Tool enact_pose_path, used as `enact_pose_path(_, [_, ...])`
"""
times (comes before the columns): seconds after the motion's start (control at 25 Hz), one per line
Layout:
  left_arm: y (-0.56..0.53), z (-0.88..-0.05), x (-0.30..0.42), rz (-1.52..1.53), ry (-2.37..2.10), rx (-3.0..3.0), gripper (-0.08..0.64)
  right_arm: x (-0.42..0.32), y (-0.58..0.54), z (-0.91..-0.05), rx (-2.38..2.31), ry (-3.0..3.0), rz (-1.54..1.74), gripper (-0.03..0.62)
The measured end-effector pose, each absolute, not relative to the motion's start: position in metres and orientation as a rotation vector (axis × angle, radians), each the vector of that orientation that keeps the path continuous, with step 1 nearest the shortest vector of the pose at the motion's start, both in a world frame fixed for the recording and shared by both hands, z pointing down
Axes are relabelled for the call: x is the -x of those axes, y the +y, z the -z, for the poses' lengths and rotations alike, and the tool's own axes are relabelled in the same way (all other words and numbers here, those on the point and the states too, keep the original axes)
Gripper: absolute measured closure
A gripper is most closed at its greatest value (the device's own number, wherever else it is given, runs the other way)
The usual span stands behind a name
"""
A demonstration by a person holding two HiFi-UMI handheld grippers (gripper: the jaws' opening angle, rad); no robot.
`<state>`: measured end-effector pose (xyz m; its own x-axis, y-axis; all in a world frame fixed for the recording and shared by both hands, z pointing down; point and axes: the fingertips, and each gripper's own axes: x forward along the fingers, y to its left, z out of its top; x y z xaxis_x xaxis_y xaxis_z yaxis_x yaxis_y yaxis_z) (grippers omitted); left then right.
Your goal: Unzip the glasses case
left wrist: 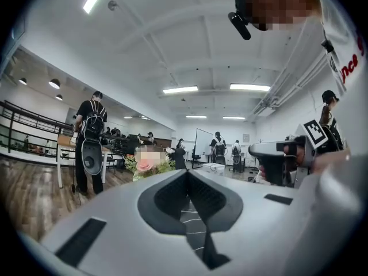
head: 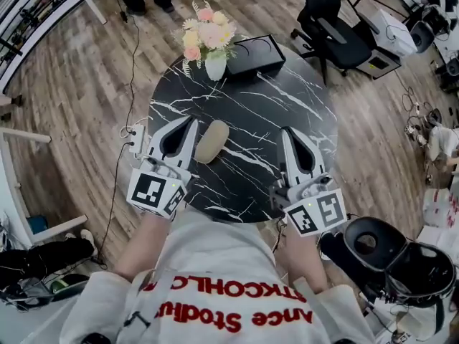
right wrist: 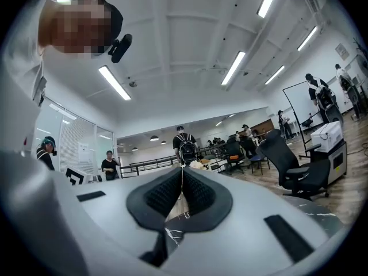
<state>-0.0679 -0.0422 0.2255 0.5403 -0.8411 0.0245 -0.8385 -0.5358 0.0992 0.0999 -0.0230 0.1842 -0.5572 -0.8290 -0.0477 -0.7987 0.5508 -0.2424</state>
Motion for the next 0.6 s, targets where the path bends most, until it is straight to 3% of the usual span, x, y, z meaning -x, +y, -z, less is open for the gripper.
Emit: enact_pose_path(0.6, [-0.094,-0.344,0.045,-0.255,-1.181,-2.574,0.558,-0.086,-0.088,-0.262,1.421,2.722,0.482,0.575])
